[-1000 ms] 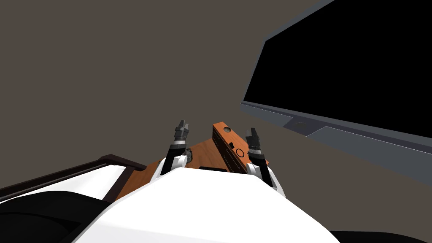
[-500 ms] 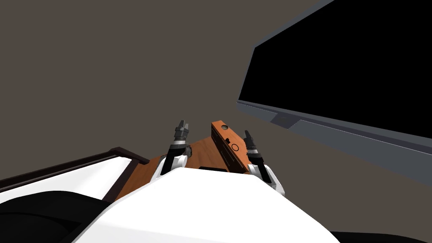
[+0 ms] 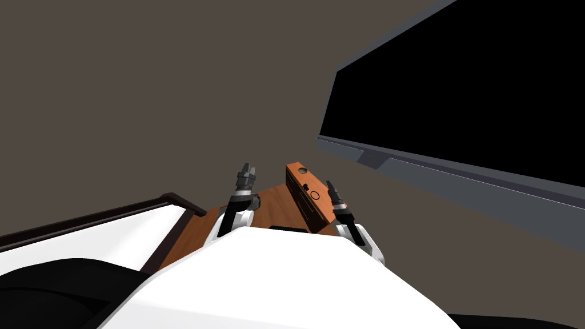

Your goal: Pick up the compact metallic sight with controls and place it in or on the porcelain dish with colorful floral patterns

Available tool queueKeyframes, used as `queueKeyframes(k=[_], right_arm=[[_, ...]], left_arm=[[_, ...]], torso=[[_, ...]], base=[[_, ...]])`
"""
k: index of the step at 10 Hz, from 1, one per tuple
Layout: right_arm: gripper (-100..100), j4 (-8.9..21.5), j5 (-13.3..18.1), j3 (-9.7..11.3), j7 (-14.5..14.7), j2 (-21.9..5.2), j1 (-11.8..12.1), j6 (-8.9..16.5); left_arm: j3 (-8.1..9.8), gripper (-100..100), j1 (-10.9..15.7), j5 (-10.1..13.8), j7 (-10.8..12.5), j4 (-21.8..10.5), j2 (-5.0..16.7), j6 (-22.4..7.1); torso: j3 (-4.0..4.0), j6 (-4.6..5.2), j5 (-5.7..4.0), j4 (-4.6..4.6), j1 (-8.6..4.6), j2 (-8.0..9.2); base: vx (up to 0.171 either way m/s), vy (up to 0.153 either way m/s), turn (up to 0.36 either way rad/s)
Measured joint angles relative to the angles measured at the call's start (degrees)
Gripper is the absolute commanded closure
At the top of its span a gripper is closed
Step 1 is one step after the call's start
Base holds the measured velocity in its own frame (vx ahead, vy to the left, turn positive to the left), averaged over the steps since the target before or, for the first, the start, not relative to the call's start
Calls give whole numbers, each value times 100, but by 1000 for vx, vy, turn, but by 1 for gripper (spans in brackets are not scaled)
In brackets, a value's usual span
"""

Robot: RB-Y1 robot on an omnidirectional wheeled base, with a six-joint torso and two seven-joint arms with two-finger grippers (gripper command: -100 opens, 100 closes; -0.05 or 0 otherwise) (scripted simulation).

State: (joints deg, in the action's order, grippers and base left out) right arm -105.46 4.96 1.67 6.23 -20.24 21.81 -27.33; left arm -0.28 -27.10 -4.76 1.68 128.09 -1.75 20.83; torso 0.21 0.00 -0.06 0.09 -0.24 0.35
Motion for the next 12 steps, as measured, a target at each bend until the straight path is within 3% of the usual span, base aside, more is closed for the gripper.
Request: queueKeyframes(k=[5,8,12], right_arm=[[-100,913,284,256,181,-348,-231,168],[-100,1299,496,470,298,-608,-187,353],[-100,2218,742,727,455,-898,-267,320]], left_arm=[[0,0,0,0,0,0,0,0],[0,0,0,0,0,0,0,0],[0,0,-1,0,0,0,0,0]], torso=[[-5,-1,0,-2,1,-10],[-8,-1,2,-3,12,-16],[-16,1,4,-5,17,-29]], base=[[-80,-64,73],[-56,-29,52],[-27,-11,103]])
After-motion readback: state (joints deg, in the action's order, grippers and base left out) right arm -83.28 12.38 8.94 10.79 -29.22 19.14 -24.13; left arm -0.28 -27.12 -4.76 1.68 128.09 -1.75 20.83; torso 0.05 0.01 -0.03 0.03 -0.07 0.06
